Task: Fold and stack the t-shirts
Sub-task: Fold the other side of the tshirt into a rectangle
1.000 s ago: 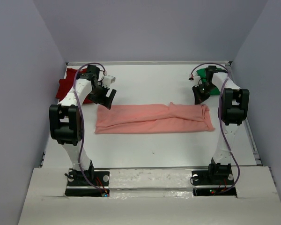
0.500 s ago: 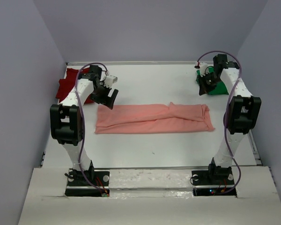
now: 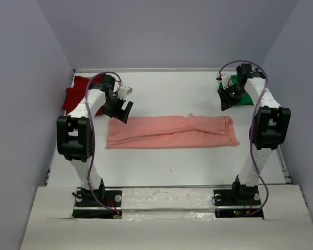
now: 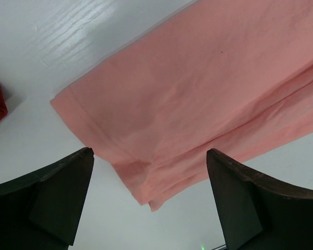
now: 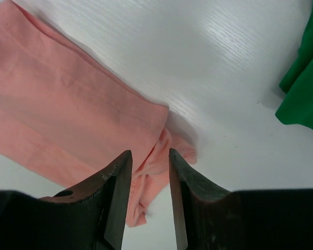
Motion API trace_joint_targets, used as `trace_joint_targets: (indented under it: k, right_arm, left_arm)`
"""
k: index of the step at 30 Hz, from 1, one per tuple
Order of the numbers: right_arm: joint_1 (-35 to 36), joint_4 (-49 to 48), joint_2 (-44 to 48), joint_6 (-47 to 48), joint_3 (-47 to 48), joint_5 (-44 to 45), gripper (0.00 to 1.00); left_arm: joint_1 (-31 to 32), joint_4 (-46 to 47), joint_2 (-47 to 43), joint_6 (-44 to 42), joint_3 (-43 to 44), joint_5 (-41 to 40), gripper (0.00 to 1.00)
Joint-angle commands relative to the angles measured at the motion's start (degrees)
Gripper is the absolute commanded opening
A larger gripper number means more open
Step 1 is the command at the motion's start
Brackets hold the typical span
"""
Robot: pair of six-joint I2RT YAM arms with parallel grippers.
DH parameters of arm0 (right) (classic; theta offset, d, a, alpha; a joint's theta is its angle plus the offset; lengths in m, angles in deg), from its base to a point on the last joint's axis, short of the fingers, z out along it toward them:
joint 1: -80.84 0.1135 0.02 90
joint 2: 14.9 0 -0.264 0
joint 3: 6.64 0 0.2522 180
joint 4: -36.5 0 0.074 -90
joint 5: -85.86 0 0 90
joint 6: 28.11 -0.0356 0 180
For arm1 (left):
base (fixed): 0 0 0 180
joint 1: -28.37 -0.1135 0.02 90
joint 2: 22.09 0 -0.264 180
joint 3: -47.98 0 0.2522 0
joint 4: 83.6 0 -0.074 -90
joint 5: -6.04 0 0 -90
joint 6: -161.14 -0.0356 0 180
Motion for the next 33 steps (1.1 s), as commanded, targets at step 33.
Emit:
trace_joint_targets:
  k: [33]
  right_arm:
    - [-1.00, -3.71, -5.71, -0.36, -3.61, 0.28, 0.34]
  left_arm:
    - [0.08, -0.64, -5.61, -0.63, -0.85, -2.94, 0.99]
